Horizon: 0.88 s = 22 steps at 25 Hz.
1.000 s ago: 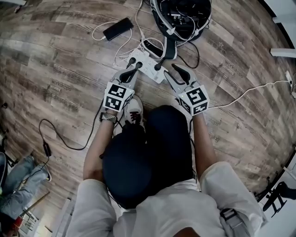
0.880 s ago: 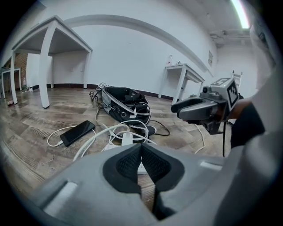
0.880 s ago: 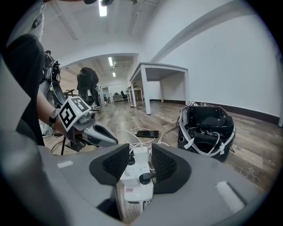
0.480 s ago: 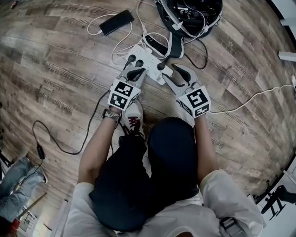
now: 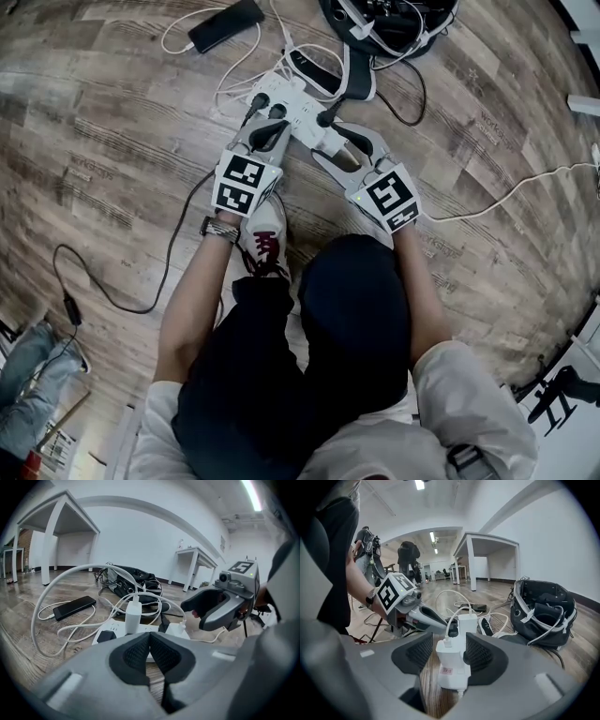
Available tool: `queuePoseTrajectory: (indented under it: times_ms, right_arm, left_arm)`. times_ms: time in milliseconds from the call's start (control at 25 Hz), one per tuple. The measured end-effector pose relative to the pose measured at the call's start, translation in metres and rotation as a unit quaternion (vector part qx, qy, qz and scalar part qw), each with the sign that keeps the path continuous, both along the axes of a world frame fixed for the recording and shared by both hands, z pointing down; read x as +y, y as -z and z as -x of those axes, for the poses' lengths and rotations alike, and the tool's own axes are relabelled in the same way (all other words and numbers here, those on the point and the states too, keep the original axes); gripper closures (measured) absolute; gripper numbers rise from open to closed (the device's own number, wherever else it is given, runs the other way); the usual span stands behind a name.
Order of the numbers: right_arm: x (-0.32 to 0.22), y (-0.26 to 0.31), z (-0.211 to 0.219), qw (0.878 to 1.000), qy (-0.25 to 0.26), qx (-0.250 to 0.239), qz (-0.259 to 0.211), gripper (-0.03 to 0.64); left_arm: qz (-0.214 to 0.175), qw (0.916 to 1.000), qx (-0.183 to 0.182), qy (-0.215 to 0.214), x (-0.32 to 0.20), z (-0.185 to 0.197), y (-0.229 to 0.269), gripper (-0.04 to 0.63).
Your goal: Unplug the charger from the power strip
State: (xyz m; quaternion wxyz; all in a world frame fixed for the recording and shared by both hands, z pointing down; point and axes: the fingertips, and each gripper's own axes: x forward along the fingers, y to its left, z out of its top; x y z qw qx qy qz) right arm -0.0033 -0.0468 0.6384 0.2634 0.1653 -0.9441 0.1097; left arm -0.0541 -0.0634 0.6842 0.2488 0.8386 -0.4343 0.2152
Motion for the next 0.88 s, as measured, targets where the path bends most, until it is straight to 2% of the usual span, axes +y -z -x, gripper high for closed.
queuePoseTrajectory:
  times_ms: [240,520,760,880]
  right_arm:
    - [0.003,-0.020,-0.002,1.000,0.001,0.018,0.024,0.390]
    - [0.006,-0.030,0.003,0.999,0.009,0.023,0.028,0.390]
    - [0.004,-0.033,0.011,0.999,0.016,0.016,0.024,0.390]
    - [0.003,-0.036,0.014,0.999,0.018,0.014,0.026,0.391]
  left_arm:
    - [0.018,0.9997,-0.020,0.002,-0.003,0.000,-0.006,0.591]
    - [0.039,0.9963,-0.076,-0.010,-0.003,-0.006,-0.020,0.591]
    - [0.056,0.9904,-0.113,-0.056,0.002,-0.018,-0.031,0.592]
    - [0.060,0.9894,-0.119,-0.058,0.002,-0.017,-0.032,0.592]
